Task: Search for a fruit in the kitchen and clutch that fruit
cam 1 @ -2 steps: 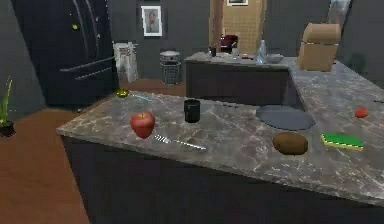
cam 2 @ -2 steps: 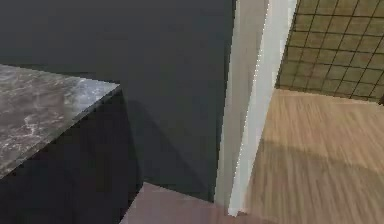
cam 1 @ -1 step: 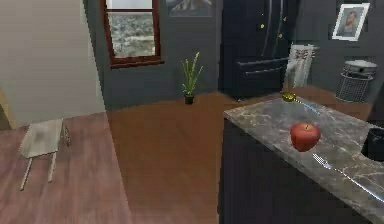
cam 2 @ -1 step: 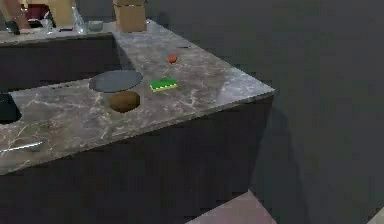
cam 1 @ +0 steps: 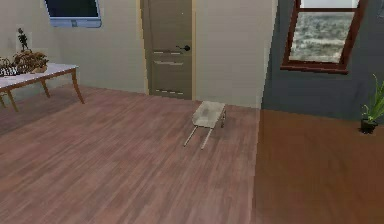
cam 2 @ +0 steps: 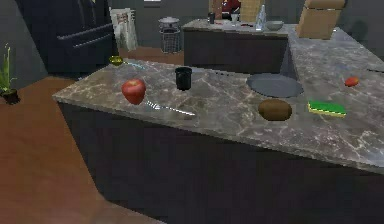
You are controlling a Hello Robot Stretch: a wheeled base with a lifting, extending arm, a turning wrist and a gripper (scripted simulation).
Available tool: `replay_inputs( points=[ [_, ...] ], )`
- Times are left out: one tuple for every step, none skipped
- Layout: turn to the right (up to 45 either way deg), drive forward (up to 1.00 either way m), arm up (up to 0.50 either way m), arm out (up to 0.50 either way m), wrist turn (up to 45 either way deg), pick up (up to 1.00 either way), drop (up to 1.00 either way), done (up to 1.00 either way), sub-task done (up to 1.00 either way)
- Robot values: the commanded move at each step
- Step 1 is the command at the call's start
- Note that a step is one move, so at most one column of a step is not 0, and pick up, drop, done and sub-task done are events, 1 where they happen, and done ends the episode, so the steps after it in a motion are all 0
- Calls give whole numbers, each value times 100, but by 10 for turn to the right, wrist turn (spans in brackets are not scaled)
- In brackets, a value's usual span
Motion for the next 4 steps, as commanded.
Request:
replay_inputs(
  points=[
    [-120,0,0,0,0,0,0,0,0],
    [0,0,50,0,0,0,0,0,0],
    [0,0,38,0,0,0,0,0,0],
    [0,0,0,50,0,0,0,0,0]
  ],
)
